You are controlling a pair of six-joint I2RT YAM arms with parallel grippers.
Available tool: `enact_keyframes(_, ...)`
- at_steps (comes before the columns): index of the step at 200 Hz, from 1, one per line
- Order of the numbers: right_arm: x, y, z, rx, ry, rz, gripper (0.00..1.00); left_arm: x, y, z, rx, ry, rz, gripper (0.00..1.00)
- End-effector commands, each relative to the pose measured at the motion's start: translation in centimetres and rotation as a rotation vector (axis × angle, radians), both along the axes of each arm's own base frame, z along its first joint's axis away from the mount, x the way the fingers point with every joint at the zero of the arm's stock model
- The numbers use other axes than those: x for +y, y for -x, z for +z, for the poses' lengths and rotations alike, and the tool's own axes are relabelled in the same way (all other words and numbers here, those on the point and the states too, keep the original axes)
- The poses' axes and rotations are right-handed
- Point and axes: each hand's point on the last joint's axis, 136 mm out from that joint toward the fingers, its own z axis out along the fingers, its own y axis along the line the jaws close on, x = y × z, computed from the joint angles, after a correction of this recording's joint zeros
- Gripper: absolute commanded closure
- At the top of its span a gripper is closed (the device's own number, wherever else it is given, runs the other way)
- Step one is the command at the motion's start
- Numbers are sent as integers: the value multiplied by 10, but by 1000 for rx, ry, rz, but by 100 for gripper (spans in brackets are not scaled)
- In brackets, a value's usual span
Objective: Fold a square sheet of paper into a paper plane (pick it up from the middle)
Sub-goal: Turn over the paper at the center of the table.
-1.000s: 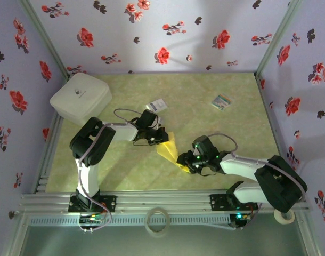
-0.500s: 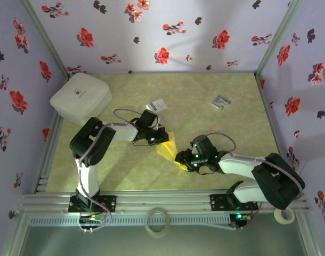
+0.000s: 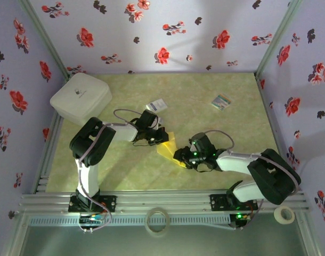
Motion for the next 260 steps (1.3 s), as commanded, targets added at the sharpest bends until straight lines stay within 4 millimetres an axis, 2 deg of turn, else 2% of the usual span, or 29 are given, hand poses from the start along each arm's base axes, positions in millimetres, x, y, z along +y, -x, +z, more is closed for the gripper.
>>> enact_keyframes(1,2,-13,7,-60,-8,-3,59,8,8,-7,36,-29,12,99)
enact_keyframes(77,-2,-16,5,-77,-9,-5,62,5,6,-1,32,-10,16,97)
enact_keyframes(110,-3,-14,1,-72,2,5,73,2,4,6,24,7,12,96)
enact_keyframes(156,-4,-13,6,-97,4,19,89,-7,-1,51,-47,70,4,85)
enact_keyframes(184,-5,-14,16,-139,6,34,93,-5,-3,70,-88,75,7,79)
enact_keyframes(219,-16,-17,28,-214,99,63,93,9,-5,90,-165,43,39,78)
enact_keyframes(260,-43,-33,66,-414,318,119,93,37,-8,120,-317,-20,106,78)
